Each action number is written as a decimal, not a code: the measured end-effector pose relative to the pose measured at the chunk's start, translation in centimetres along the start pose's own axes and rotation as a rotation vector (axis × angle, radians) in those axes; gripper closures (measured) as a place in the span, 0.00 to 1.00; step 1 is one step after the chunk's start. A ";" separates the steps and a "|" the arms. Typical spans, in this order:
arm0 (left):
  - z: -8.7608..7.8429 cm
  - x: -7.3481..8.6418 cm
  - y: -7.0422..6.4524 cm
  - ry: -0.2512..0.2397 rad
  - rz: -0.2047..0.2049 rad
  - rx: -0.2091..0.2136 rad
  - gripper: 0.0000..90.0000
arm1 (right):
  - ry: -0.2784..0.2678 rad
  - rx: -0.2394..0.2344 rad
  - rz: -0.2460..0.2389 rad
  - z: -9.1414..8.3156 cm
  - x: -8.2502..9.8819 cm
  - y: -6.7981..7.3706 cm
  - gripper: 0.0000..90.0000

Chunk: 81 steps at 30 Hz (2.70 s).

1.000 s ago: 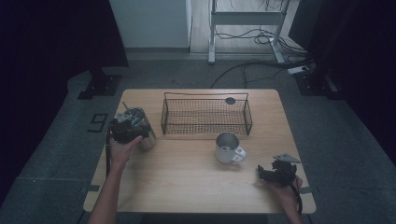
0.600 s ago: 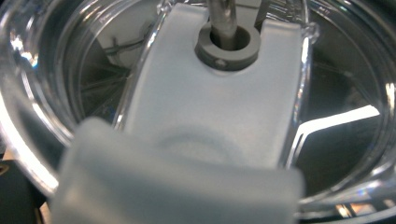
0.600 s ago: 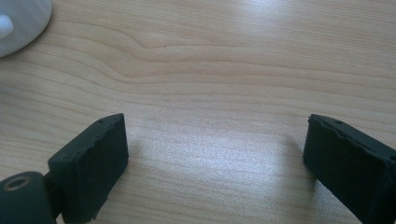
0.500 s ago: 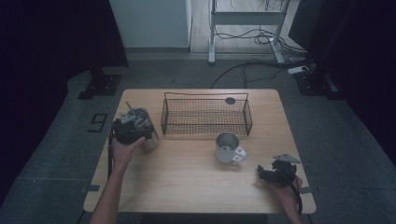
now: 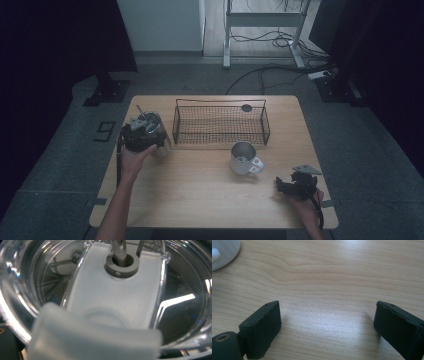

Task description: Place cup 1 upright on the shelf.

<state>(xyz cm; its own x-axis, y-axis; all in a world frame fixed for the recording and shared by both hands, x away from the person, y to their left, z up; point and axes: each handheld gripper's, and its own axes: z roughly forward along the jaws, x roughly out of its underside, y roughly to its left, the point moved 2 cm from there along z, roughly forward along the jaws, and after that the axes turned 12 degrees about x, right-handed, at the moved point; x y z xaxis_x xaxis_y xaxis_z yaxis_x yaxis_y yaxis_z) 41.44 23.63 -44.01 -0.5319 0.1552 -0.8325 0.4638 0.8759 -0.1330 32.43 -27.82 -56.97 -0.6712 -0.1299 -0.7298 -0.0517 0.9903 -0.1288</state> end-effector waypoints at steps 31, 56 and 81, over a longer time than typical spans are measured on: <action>-2.1 -4.9 -2.2 -0.060 0.053 0.042 0.04 | -0.008 -0.005 -0.008 0.1 -0.1 0.0 0.10; -1.2 -7.6 -4.0 -0.076 0.061 0.065 0.04 | -0.009 -0.007 -0.010 0.1 -0.1 0.0 0.11; 0.9 -9.3 -5.8 -0.079 0.065 0.102 0.04 | -0.010 -0.008 -0.008 0.1 -0.1 0.1 0.11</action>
<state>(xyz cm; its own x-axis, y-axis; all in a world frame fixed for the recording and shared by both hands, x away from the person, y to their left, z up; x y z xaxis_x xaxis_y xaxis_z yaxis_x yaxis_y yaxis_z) 44.33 16.68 -35.97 -0.4427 0.1705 -0.8803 0.5673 0.8135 -0.1277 32.53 -27.75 -56.96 -0.6630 -0.1385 -0.7357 -0.0628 0.9896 -0.1298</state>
